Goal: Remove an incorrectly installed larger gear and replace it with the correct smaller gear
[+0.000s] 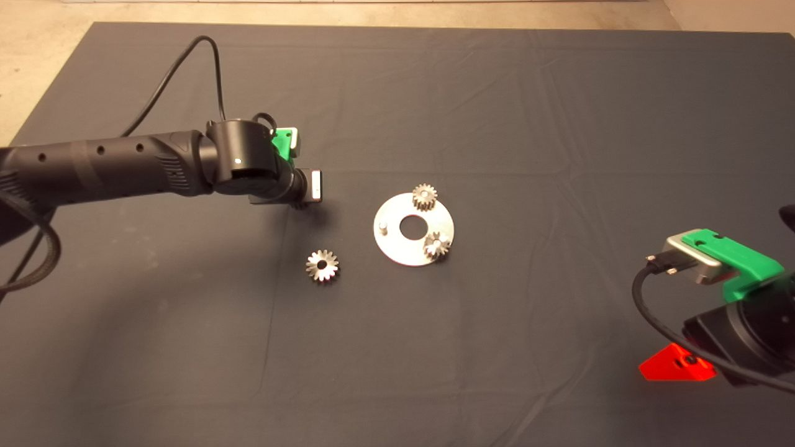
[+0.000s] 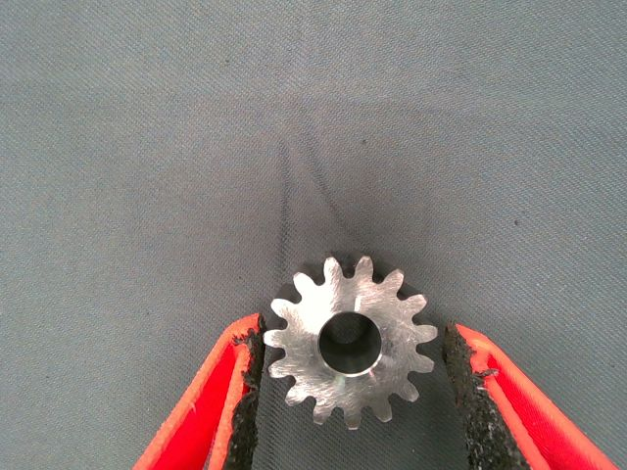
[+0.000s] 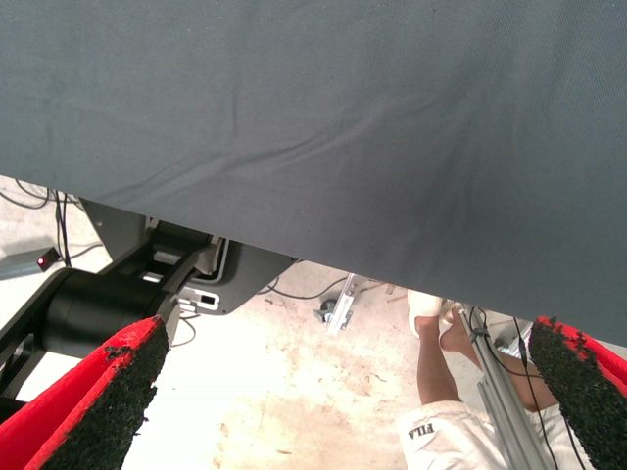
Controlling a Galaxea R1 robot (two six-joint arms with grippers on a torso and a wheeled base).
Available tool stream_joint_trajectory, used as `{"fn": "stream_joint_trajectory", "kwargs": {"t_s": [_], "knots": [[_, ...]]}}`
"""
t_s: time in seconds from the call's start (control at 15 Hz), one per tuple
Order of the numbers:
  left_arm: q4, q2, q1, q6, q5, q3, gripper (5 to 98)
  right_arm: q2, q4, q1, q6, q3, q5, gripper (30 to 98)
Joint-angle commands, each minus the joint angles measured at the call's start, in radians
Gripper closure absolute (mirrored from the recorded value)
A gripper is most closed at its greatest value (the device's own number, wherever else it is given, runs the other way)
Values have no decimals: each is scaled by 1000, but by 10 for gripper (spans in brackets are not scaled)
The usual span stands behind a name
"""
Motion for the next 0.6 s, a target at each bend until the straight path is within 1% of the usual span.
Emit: {"fn": "stream_joint_trajectory", "kwargs": {"t_s": [0.0, 0.2, 0.33, 0.53], "knots": [[11, -3, -6, 2, 0, 14, 581, -5, -25, 16, 3, 3, -125, 308], [11, -3, -6, 2, 0, 15, 581, -5, -25, 16, 3, 3, -125, 308], [11, -3, -6, 2, 0, 15, 628, -5, -25, 16, 3, 3, -125, 308], [11, -4, -6, 2, 2, 15, 628, -5, -25, 16, 3, 3, -125, 308]]}}
